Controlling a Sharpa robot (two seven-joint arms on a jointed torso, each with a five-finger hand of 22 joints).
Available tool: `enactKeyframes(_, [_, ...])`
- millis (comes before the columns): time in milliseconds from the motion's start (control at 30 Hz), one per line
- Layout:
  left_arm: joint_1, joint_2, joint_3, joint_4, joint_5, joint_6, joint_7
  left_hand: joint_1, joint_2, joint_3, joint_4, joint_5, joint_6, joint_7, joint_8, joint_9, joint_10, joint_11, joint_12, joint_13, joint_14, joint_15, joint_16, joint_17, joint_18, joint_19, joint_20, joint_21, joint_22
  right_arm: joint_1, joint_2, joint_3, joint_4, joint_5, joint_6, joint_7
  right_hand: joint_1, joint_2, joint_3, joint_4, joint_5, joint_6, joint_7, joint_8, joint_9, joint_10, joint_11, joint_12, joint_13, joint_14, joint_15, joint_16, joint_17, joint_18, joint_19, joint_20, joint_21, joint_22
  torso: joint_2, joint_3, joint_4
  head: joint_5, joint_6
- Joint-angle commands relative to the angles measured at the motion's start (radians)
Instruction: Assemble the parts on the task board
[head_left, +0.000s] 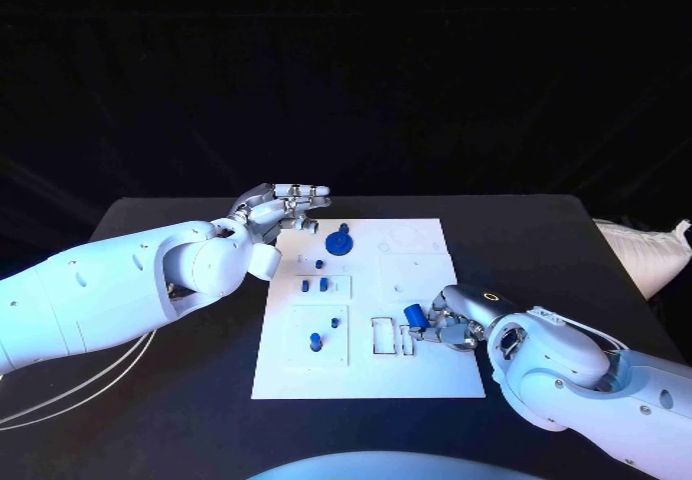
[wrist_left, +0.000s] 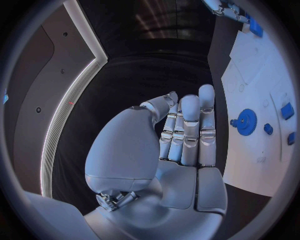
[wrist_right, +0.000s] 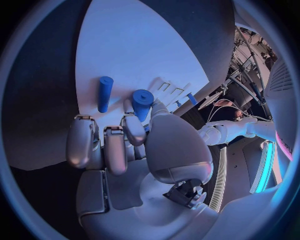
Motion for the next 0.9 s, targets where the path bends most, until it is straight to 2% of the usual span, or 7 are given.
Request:
enactKeyframes(33, [0.000, 0.000, 0.001, 0.002, -0.002, 0.023, 0.001, -0.001, 0.004, -0.005, -0.002, 0.004, -0.003, 0.002, -0.005, -0.001, -0.005, 0.001, 0.006, -0.001, -0.007, 0.001, -0.004, -0.001, 0.011, -0.008, -0.001, -0.006, -0.002, -0.021, 0.009, -0.017, -0.019, -0.014, 0.069, -0.017, 0.016, 0.002, -0.005, -0.002, 0.005, 0.003, -0.008, -0.002, 0.000, -0.002, -0.004, 0.002, 0.002, 0.073, -0.005, 0.005, 0.075, -0.008, 0.005, -0.004, 0.004, 0.001, -0.001, -0.0009, 0.0007, -0.001, -0.002])
enactKeyframes(200, [0.000, 0.000, 0.000, 0.002, -0.002, 0.025, -0.001, -0.003, 0.004, -0.006, -0.002, 0.004, -0.005, 0.003, -0.007, -0.002, -0.007, 0.002, 0.007, -0.001, -0.007, 0.001, -0.004, -0.002, 0.011, -0.008, -0.001, -0.007, -0.002, -0.023, 0.006, -0.017, -0.018, -0.020, 0.031, -0.020, 0.046, 0.020, 0.000, -0.006, 0.019, 0.011, -0.011, 0.008, 0.012, 0.004, -0.007, 0.011, 0.016, 0.074, -0.008, 0.008, 0.079, -0.009, 0.006, -0.006, 0.006, 0.004, 0.000, 0.0000, -0.0002, 0.001, -0.002])
enactKeyframes(300, [0.000, 0.000, 0.000, 0.002, -0.002, 0.027, -0.003, -0.003, 0.004, -0.006, -0.002, 0.004, -0.005, 0.003, -0.007, -0.002, -0.007, 0.002, 0.007, -0.001, -0.007, 0.001, -0.004, -0.002, 0.011, -0.008, -0.001, -0.007, -0.002, -0.023, -0.005, -0.016, -0.007, -0.009, -0.024, -0.020, 0.072, 0.032, 0.010, -0.013, 0.022, 0.014, -0.015, 0.014, 0.020, 0.008, -0.010, 0.016, 0.025, 0.074, -0.010, 0.010, 0.083, -0.010, 0.008, -0.008, 0.008, 0.008, -0.001, 0.0001, -0.0007, 0.001, -0.002])
enactKeyframes(533, [0.000, 0.000, 0.000, 0.002, -0.003, 0.029, -0.004, -0.003, 0.004, -0.006, -0.002, 0.004, -0.005, 0.003, -0.007, -0.002, -0.007, 0.002, 0.007, -0.001, -0.007, 0.001, -0.004, -0.002, 0.011, -0.008, -0.001, -0.007, -0.002, -0.016, -0.042, 0.005, 0.050, 0.100, -0.150, -0.020, 0.109, 0.040, 0.028, -0.024, 0.044, 0.012, -0.017, 0.018, 0.032, 0.010, -0.013, 0.016, 0.032, 0.075, -0.013, 0.012, 0.087, -0.011, 0.011, -0.011, 0.012, 0.014, -0.002, -0.0008, 0.0003, -0.001, -0.001])
enactKeyframes(600, [0.000, 0.000, 0.000, 0.001, -0.003, 0.029, -0.004, -0.003, 0.004, -0.006, -0.002, 0.004, -0.005, 0.003, -0.007, -0.002, -0.007, 0.002, 0.007, -0.001, -0.007, 0.001, -0.004, -0.002, 0.011, -0.008, -0.001, -0.007, -0.002, -0.013, -0.048, 0.011, 0.067, 0.127, -0.172, -0.020, 0.111, 0.036, 0.029, -0.021, 0.068, 0.011, -0.017, 0.020, 0.037, 0.011, -0.014, 0.015, 0.036, 0.075, -0.013, 0.013, 0.089, -0.011, 0.013, -0.012, 0.014, 0.016, -0.001, -0.0005, -0.0003, -0.002, 0.000])
enactKeyframes(767, [0.000, 0.000, 0.000, 0.001, -0.004, 0.030, -0.004, -0.003, 0.004, -0.006, -0.002, 0.004, -0.005, 0.003, -0.007, -0.002, -0.007, 0.002, 0.007, -0.001, -0.007, 0.001, -0.004, -0.002, 0.011, -0.008, -0.001, -0.007, -0.002, -0.009, -0.052, 0.021, 0.095, 0.176, -0.197, -0.022, 0.101, 0.021, 0.025, 0.000, 0.159, 0.007, -0.017, 0.022, 0.049, 0.014, -0.014, 0.011, 0.041, 0.076, -0.014, 0.014, 0.090, -0.012, 0.015, -0.012, 0.018, 0.022, 0.000, -0.0002, 0.0003, -0.004, 0.000])
enactKeyframes(900, [0.000, 0.000, 0.000, 0.002, -0.004, 0.030, -0.007, -0.003, 0.004, -0.006, -0.002, 0.004, -0.005, 0.003, -0.007, -0.002, -0.007, 0.002, 0.007, -0.001, -0.007, 0.001, -0.004, -0.002, 0.011, -0.008, -0.001, -0.007, -0.002, -0.006, -0.046, 0.024, 0.103, 0.203, -0.186, -0.025, 0.086, 0.019, 0.023, 0.006, 0.190, 0.005, -0.017, 0.023, 0.054, 0.014, -0.013, 0.006, 0.041, 0.075, -0.014, 0.014, 0.089, -0.012, 0.016, -0.012, 0.018, 0.022, 0.000, -0.0016, 0.0018, -0.006, -0.002])
